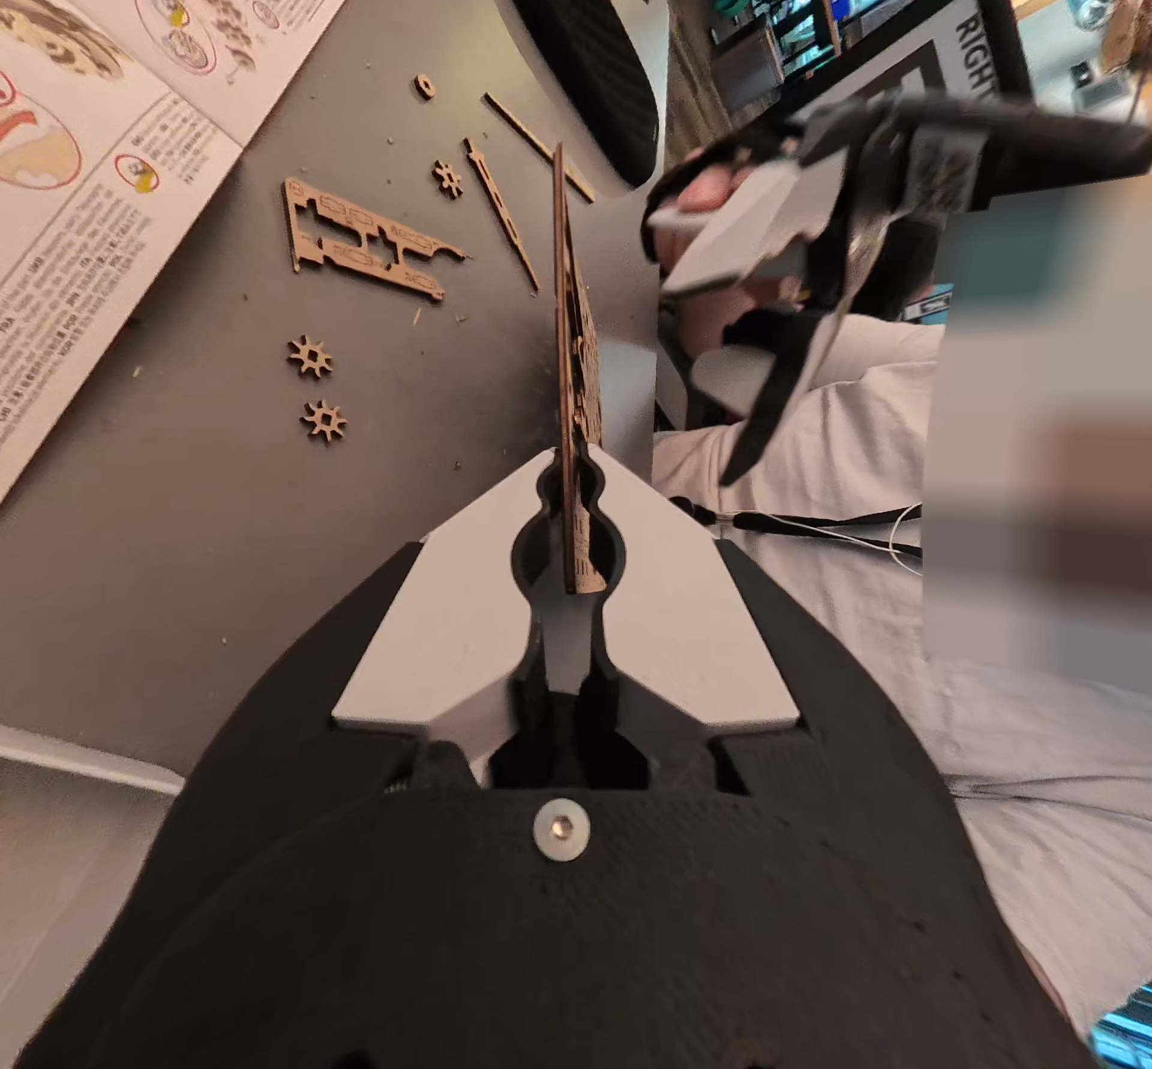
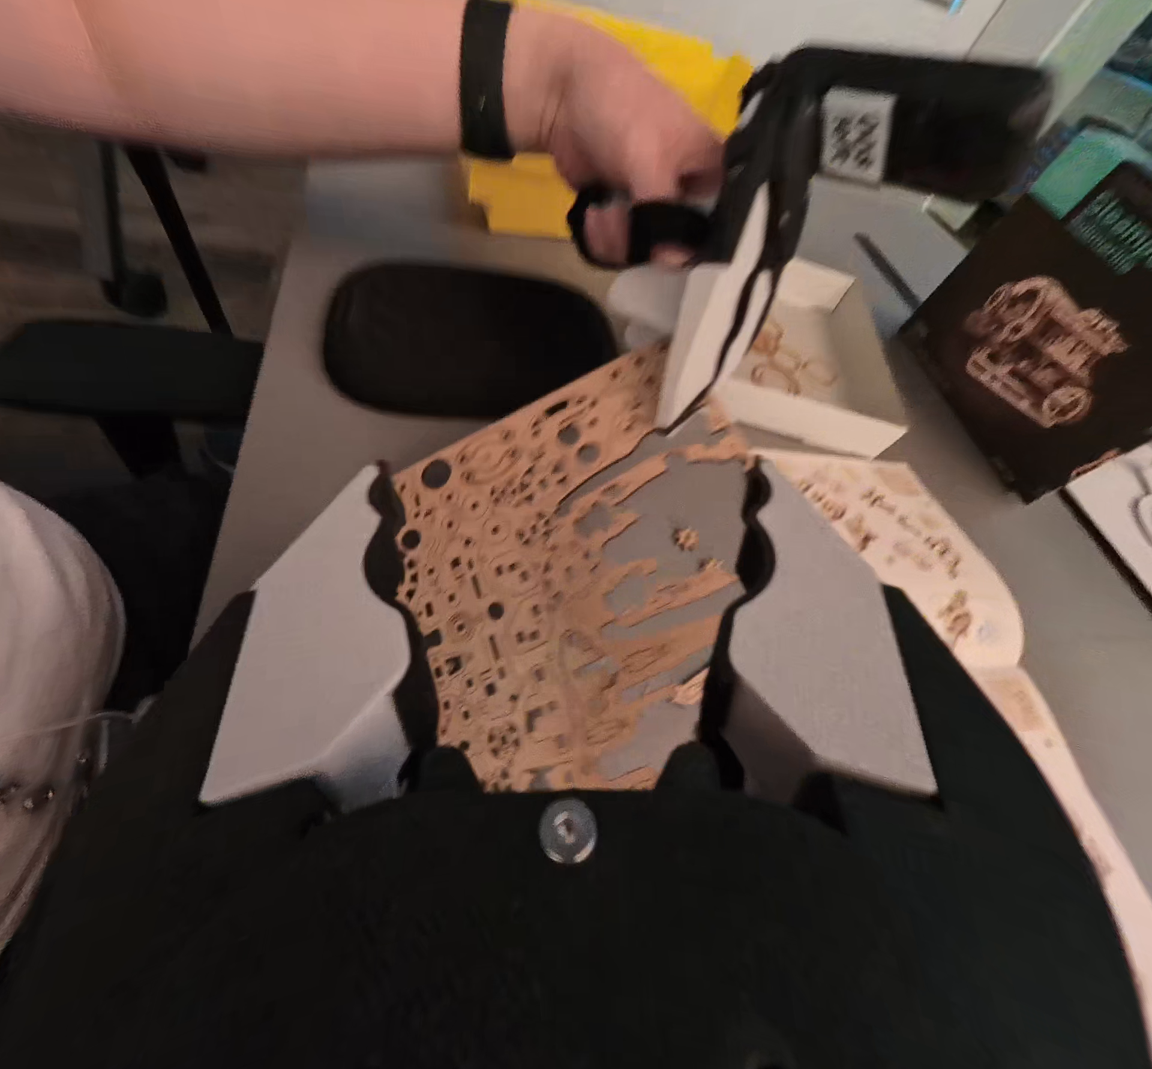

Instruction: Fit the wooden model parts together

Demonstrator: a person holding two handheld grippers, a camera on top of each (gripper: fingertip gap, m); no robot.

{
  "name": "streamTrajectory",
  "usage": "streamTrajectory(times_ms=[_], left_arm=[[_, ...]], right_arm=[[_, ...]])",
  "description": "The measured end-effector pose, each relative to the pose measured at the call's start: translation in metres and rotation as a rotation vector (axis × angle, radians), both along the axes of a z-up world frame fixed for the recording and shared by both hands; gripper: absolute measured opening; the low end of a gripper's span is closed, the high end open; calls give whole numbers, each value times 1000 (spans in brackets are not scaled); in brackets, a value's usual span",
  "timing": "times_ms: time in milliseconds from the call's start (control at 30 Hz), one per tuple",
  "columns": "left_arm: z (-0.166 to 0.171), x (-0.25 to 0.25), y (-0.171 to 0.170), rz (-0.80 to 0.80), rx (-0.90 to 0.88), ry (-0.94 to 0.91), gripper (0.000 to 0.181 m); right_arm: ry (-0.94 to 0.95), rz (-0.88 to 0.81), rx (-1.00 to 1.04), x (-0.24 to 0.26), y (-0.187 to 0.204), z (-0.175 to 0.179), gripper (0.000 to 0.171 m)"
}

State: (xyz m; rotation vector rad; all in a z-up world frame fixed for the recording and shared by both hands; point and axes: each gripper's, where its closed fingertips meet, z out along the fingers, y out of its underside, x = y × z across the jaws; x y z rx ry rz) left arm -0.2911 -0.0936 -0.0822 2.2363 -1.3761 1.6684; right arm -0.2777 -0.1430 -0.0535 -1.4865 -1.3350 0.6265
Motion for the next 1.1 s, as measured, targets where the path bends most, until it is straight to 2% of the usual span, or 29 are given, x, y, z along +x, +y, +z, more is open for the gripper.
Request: streamTrajectory(times_ms=[67,133,200,233,367,500,567,600,767,900,967,1033,1100], left_arm=[[7,1,-4,-19,17,-9,0],[13,3,-7,-41,55,-8,0],[18,4,-12,-74,96,-7,0],[21,5,-13,-89,120,-5,0],[29,8,-19,-128,207,-18,0],[32,12,-13,-76,281,-53,7],[41,11,-11,6,227,-135,34],[42,7,-10,49,204,-169,36],[19,-2,-18,160,135,-234,29],[1,1,-26,182,88,-231,3],[-3,2,-30,178,61,-235,2],[-7,3,-32,173,59,-223,3],[-8,4,-35,158,44,-224,2]], right_arm=[[-10,3,-22,4,17,21,77],[-99,-57,-54,9,48,25,69],[-231,-41,-135,11,62,17,55],[-279,-14,-185,9,63,14,51],[-376,123,-405,6,50,3,9],[-316,122,-528,11,50,3,4],[-262,77,-559,16,54,3,3],[-233,62,-567,18,54,4,4],[-218,28,-538,29,49,-1,4],[-257,9,-544,36,44,-10,3],[-304,2,-545,42,42,-18,5],[-319,-10,-553,45,41,-21,28],[-282,-26,-555,41,44,-12,42]])
